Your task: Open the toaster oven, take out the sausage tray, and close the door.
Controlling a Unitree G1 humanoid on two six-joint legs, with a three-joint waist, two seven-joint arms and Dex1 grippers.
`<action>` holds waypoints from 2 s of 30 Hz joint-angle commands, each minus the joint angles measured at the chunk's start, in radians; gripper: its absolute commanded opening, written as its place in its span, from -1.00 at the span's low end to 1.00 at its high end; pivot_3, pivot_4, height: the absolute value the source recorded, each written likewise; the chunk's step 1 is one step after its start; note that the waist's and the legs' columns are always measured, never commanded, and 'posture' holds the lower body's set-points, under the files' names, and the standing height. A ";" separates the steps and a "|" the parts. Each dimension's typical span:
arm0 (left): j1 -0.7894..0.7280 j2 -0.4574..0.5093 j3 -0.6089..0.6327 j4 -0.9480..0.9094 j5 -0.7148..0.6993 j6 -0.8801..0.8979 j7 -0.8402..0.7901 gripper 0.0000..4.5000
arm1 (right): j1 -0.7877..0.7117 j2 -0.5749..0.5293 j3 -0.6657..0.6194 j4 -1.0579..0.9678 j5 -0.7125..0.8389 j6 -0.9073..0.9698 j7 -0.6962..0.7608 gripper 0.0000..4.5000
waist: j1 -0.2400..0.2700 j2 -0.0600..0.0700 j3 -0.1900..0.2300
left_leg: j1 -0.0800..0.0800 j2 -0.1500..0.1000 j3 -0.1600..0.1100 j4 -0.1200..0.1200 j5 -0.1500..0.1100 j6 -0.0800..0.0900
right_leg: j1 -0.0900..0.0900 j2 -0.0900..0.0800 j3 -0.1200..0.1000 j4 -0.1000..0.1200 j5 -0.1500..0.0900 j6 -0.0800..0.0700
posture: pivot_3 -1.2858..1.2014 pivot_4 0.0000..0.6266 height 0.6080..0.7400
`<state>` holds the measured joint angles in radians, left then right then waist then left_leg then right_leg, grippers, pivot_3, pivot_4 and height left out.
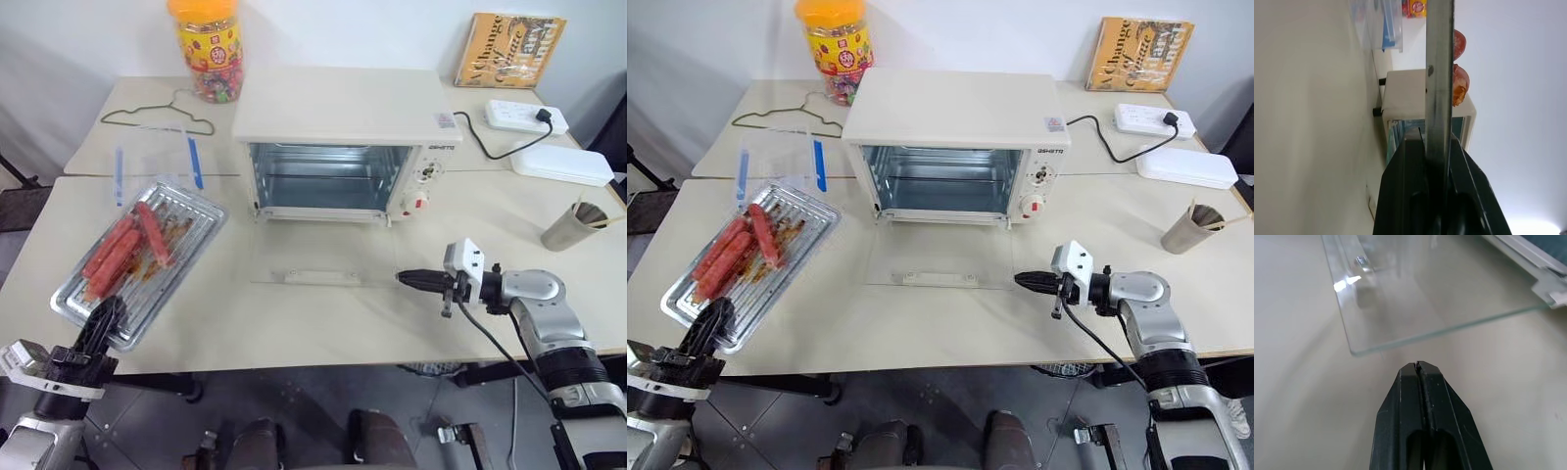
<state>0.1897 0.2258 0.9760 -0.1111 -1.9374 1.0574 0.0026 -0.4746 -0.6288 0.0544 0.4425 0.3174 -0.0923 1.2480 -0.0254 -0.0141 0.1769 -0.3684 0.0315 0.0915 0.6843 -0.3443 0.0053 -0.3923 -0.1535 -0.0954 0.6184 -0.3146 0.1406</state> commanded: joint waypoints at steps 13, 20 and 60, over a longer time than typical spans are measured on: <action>-0.061 -0.022 0.050 -0.063 -0.035 0.007 0.060 -1.00 | -0.090 0.054 -0.256 -0.349 0.356 0.402 -0.168 -0.98 | 0.002 0.000 0.000 | -0.001 0.000 0.000 0.000 -0.001 -0.001 | -0.001 0.001 0.000 -0.001 0.000 0.000 | 0.03 -0.52 1.00; -0.037 0.044 0.022 -0.068 -0.035 0.049 0.035 -1.00 | -0.118 0.035 -0.312 -0.492 0.462 0.555 -0.275 -0.98 | 0.003 0.000 0.000 | -0.002 0.001 0.000 0.000 -0.003 -0.001 | -0.002 0.002 0.000 -0.002 0.000 0.000 | 0.03 -0.52 1.00; -0.806 0.148 -0.906 0.480 0.516 0.273 -0.100 -1.00 | 0.859 -0.152 -0.774 -1.084 0.471 0.492 -0.237 0.99 | 0.078 0.003 -0.001 | 0.000 -0.003 0.005 0.001 -0.003 0.003 | 0.001 0.004 0.005 -0.008 0.005 0.004 | 0.03 -0.52 1.00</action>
<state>-0.6155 0.3949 0.0703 0.3503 -1.4596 1.3221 -0.0813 0.3787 -0.7837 -0.6785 -0.6161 0.7674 0.3983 1.0178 0.0522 -0.0114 0.1757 -0.3685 0.0287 0.0965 0.6853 -0.3473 0.0080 -0.3909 -0.1499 -0.0906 0.6107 -0.3096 0.1441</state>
